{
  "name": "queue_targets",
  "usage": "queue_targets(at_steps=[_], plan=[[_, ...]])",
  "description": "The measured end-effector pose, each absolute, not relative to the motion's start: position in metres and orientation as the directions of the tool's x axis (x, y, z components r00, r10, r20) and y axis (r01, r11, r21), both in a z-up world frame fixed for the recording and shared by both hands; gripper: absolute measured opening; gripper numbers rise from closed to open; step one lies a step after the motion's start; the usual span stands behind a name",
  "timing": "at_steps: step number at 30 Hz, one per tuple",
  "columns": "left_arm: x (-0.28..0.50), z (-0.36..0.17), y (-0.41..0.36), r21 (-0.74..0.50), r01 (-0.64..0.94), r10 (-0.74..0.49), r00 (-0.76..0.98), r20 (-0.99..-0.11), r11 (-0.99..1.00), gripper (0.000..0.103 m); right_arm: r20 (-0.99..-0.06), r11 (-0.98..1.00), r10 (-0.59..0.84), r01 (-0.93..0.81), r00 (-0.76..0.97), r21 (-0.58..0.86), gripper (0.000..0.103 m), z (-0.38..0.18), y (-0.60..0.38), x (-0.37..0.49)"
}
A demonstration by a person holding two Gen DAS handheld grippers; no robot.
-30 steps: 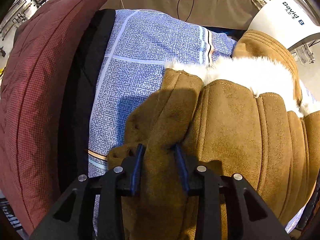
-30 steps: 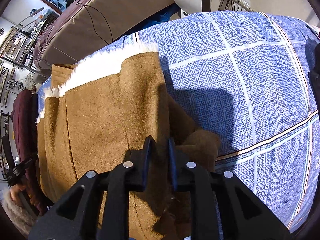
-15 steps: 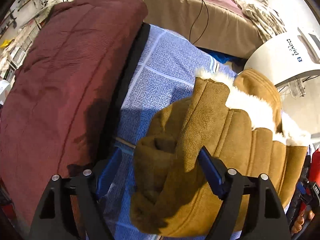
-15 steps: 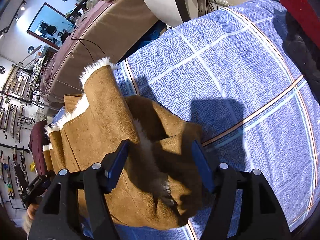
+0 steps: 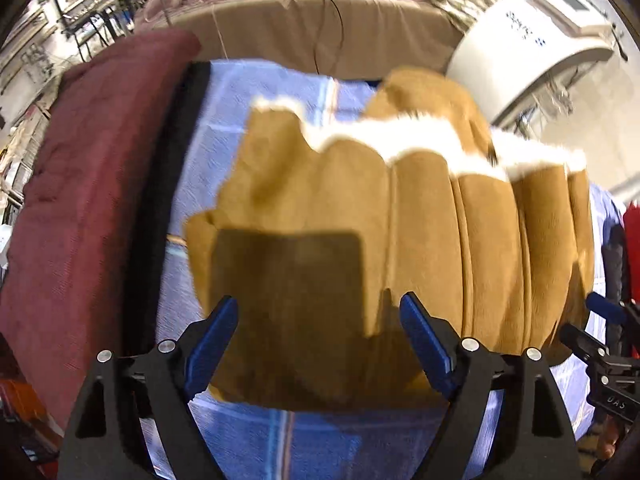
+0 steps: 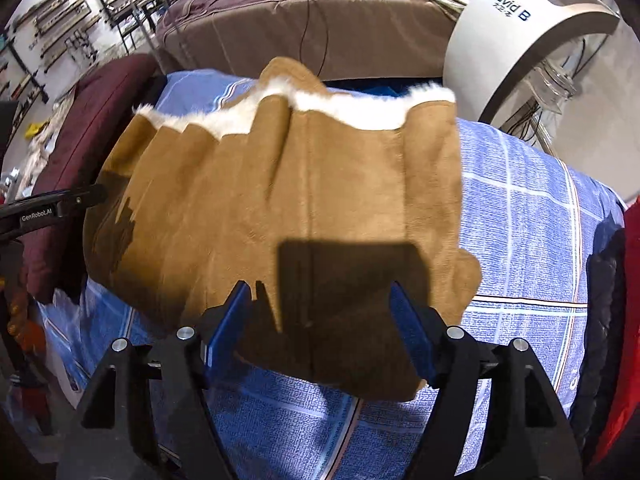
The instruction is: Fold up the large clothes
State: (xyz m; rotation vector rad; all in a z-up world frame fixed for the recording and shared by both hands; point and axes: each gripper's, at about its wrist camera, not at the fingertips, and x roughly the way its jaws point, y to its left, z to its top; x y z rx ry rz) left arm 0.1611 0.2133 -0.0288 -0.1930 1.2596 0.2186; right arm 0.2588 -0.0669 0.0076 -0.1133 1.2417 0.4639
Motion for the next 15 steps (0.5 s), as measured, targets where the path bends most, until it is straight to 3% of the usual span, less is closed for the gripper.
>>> queue_targets(at_steps=[7, 15], plan=[[0.173, -0.06, 0.211, 0.015, -0.258, 0.071, 0.21, -0.975, 0.966, 0.097, -0.96, 0.919, 0.239, -0.354, 0.145, 0.175, 0.079, -0.026, -0.062, 0.268], [0.185, -0.08, 0.21, 0.05, -0.249, 0.091, 0.157, -0.983, 0.967, 0.098, -0.98, 0.928, 0.166, -0.353, 0.108, 0.118, 0.086, -0.043, -0.047, 0.281]])
